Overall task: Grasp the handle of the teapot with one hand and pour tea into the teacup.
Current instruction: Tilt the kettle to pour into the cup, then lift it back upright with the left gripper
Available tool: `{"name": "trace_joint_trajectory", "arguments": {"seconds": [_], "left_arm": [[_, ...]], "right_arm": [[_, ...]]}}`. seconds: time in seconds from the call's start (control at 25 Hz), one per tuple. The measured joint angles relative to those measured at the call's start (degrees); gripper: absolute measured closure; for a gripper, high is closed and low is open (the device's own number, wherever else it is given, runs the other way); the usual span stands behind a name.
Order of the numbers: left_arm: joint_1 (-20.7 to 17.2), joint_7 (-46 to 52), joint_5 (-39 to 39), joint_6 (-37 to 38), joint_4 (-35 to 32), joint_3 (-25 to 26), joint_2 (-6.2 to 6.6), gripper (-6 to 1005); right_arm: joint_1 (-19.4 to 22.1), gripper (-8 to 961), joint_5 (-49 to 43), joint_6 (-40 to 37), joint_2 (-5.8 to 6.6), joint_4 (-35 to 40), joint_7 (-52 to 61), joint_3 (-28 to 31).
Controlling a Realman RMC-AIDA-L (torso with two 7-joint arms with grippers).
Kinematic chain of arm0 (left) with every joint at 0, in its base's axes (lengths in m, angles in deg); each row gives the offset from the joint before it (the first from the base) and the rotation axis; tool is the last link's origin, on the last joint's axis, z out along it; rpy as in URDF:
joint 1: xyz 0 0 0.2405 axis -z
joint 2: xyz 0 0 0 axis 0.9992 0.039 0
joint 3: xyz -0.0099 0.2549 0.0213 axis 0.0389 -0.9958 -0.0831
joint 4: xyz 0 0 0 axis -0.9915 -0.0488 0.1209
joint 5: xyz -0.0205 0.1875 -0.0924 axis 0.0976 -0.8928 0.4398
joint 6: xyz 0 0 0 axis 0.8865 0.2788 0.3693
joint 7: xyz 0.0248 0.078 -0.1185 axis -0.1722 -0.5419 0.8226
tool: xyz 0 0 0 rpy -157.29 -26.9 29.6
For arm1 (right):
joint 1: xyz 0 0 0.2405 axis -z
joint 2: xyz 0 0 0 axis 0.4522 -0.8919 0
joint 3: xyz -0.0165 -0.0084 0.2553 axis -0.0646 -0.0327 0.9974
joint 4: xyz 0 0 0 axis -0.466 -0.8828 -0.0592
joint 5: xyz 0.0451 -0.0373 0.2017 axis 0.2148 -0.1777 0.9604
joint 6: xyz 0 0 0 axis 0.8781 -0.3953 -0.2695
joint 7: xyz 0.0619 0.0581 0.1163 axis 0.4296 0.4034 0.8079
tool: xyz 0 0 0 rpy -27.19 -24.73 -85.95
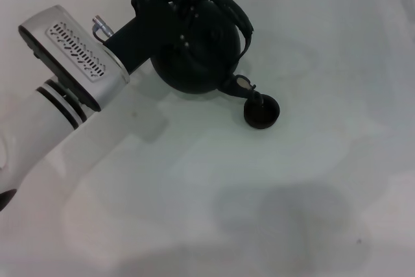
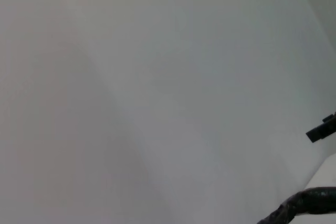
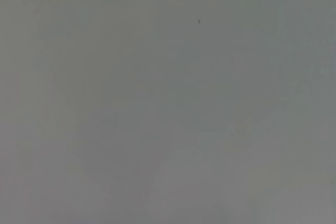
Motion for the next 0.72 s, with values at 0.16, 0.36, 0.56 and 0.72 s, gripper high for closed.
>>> {"name": "trace_joint_trajectory", "arguments": {"seconds": [0.16,0.36,0.56,0.72], "left_arm": [[0.1,-1.0,0.0,0.0,-0.4,0.0,0.0,884],[0.1,-3.7,0.0,0.0,-1.0,0.0,-0.01,885],[0.1,-4.2,0.0,0.0,-1.1,0.0,0.0,885],[0.1,-4.4,0.0,0.0,-1.1,0.0,0.0,885]], "right_arm": [[0.0,122,0.0,0.0,0.0,0.0,0.0,0.0],[0.0,122,0.0,0.1,0.0,-0.1,0.0,0.0],[0.0,122,0.0,0.1,0.0,-0.2,0.0,0.0],[0.0,122,0.0,0.1,0.0,-0.2,0.0,0.0]]}}
